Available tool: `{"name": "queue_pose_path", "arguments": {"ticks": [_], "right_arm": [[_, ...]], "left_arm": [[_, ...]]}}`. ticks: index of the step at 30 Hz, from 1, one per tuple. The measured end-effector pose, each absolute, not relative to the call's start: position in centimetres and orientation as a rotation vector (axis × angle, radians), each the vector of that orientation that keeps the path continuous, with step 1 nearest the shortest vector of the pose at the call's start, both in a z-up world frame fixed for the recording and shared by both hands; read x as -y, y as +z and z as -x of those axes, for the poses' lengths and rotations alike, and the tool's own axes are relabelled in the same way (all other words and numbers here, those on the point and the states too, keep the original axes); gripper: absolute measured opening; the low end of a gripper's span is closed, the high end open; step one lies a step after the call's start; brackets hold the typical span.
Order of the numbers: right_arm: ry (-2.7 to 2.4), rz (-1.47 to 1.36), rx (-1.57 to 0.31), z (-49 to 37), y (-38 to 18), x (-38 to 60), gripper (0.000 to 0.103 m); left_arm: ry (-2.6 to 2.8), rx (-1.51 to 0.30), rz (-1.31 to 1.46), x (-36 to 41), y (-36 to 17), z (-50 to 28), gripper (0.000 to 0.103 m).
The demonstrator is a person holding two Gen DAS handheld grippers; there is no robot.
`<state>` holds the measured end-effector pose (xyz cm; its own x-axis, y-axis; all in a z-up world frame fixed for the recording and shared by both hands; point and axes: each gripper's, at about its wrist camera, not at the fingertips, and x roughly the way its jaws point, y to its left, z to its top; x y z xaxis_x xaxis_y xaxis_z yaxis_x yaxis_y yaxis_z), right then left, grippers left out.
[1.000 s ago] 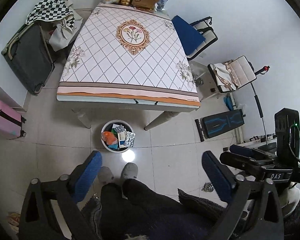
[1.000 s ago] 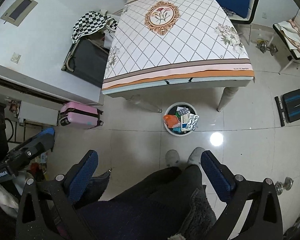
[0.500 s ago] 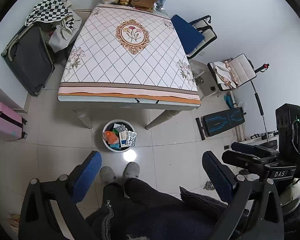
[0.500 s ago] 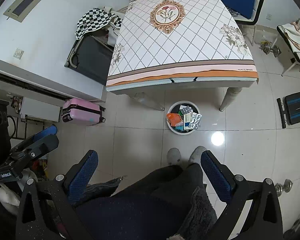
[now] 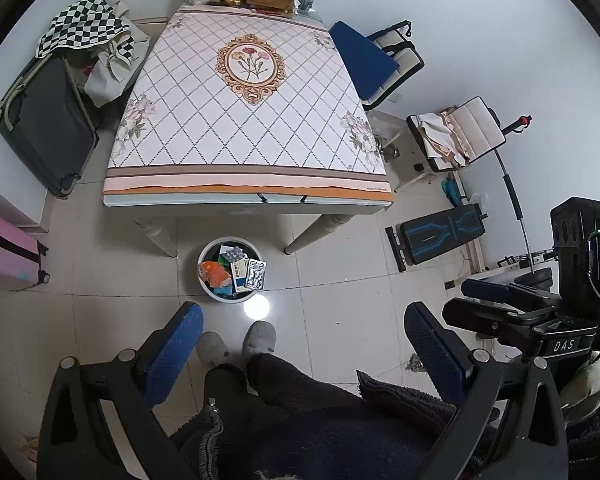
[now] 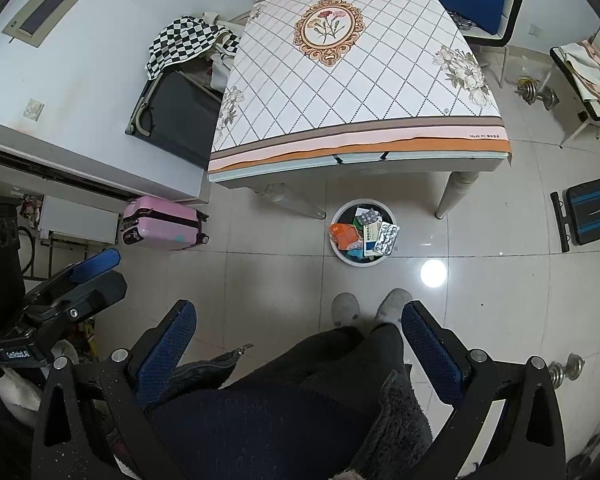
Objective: Collect trash
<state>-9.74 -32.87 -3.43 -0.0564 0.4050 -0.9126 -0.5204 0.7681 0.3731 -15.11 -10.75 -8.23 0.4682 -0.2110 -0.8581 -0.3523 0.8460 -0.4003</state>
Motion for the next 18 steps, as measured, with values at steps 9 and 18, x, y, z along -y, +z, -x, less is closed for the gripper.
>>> {"name": "queue_pose_path", "arguments": {"ticks": [9,18], "right_arm": [[0.764,0.087,-1.446,9.49,-3.27,33.22,0.103],[0.763,0.075,-1.446,9.01,-3.06,33.36,0.103]], "left_arm": [[0.079,-1.101,0.588,11.30,-8.20,14.59,0.103],[0.073,-1.093,0.586,11.34,-7.92,14.31,0.103]]}}
